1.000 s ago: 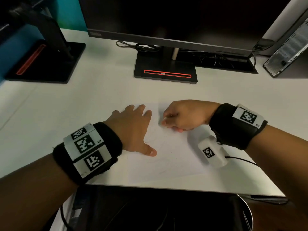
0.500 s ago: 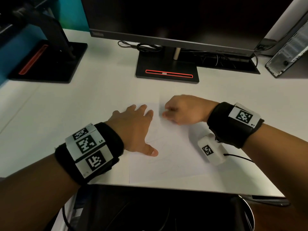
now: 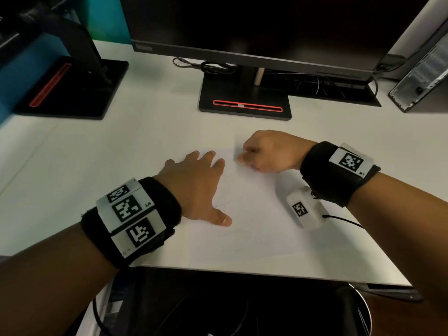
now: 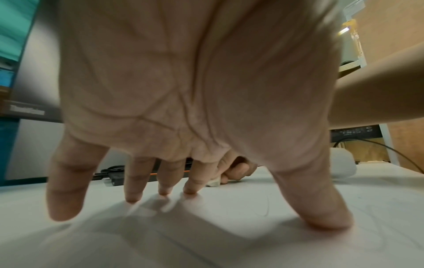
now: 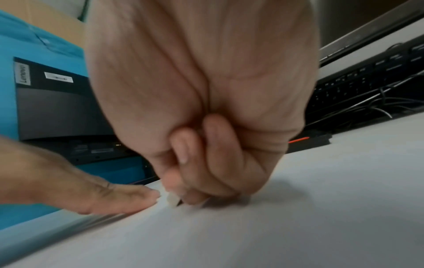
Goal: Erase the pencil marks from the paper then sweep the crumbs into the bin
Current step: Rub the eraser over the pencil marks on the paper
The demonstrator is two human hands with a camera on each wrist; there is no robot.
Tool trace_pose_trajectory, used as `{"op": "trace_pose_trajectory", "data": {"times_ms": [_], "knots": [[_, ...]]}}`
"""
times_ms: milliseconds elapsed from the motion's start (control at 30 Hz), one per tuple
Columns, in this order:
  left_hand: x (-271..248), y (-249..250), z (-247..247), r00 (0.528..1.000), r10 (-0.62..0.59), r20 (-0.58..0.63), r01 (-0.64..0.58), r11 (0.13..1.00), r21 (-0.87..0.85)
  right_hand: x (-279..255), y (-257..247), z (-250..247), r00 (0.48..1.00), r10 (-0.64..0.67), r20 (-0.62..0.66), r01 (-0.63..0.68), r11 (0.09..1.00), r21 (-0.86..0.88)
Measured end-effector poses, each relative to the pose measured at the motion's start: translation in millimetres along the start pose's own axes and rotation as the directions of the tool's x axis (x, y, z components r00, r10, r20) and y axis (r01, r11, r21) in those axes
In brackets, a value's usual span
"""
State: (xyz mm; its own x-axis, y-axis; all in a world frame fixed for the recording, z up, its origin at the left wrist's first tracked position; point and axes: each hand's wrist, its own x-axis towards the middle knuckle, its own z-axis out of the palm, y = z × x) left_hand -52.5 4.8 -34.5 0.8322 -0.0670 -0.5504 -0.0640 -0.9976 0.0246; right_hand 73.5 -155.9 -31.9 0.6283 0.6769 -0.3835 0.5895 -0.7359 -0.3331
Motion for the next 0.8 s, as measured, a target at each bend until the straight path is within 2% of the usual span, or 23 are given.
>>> {"op": "trace_pose_trajectory", "data": {"times_ms": [33, 100, 167, 233, 300, 333, 400, 467, 533, 600, 667, 733, 800], "knots": [[-0.2, -0.4, 0.3, 1.0, 0.0, 0.001, 0.0, 1.0, -0.002, 0.1, -1.7, 1.5, 1.0, -0.022, -0.001, 0.022, 1.0, -0.014], [0.4, -0.9, 1.0, 1.0, 0.002, 0.001, -0.002, 1.0, -0.001, -2.4, -5.5, 6.8, 0.993, -0.073, 0.089, 0.072, 0.997, 0.013], [0.6, -1.1, 1.0, 1.0, 0.002, 0.002, -0.002, 1.0, 0.006, -6.8, -6.6, 4.7, 0.984, -0.053, 0.17, 0.041, 0.996, 0.074], [0.4, -0.8, 0.9, 1.0, 0.001, 0.002, -0.001, 1.0, 0.011, -4.1, -2.8, -1.9, 0.993, -0.02, 0.12, 0.014, 0.999, 0.049], [0.4, -0.6, 1.1, 1.0, -0.002, 0.005, 0.002, 1.0, 0.009, -2.3, -2.3, -1.9, 0.999, -0.039, 0.035, 0.04, 0.999, -0.014], [0.5, -0.5, 1.3, 1.0, -0.003, 0.005, 0.003, 1.0, 0.01, -3.8, -4.4, 0.4, 0.997, -0.064, 0.037, 0.065, 0.997, -0.033], [1.1, -0.9, 1.9, 1.0, -0.001, 0.003, 0.001, 1.0, 0.013, -7.7, -7.2, 6.2, 0.986, -0.097, 0.134, 0.099, 0.995, -0.006], [1.3, -1.0, 1.7, 1.0, 0.001, 0.003, -0.001, 1.0, 0.016, -8.3, -6.0, 4.6, 0.979, -0.065, 0.195, 0.056, 0.997, 0.052], [1.0, -0.7, 1.8, 1.0, 0.002, 0.002, -0.002, 1.0, 0.016, -2.7, -2.0, -1.7, 0.993, -0.021, 0.119, 0.02, 1.0, 0.007], [0.2, -1.3, 1.9, 1.0, 0.003, -0.001, -0.003, 1.0, 0.016, 0.4, -3.5, -0.8, 0.998, -0.046, 0.046, 0.048, 0.998, -0.047], [-0.1, -1.3, 1.9, 1.0, 0.006, -0.004, -0.006, 1.0, 0.015, -2.2, -6.4, 4.3, 0.989, -0.094, 0.117, 0.097, 0.995, -0.017], [-0.2, -1.1, 1.4, 1.0, 0.007, -0.002, -0.007, 1.0, 0.016, -6.6, -6.6, 4.1, 0.973, -0.077, 0.218, 0.063, 0.996, 0.069], [-0.7, -0.9, 1.2, 1.0, 0.007, -0.005, -0.007, 1.0, 0.017, -1.7, -2.6, -2.0, 0.984, -0.042, 0.172, 0.035, 0.998, 0.046]]}}
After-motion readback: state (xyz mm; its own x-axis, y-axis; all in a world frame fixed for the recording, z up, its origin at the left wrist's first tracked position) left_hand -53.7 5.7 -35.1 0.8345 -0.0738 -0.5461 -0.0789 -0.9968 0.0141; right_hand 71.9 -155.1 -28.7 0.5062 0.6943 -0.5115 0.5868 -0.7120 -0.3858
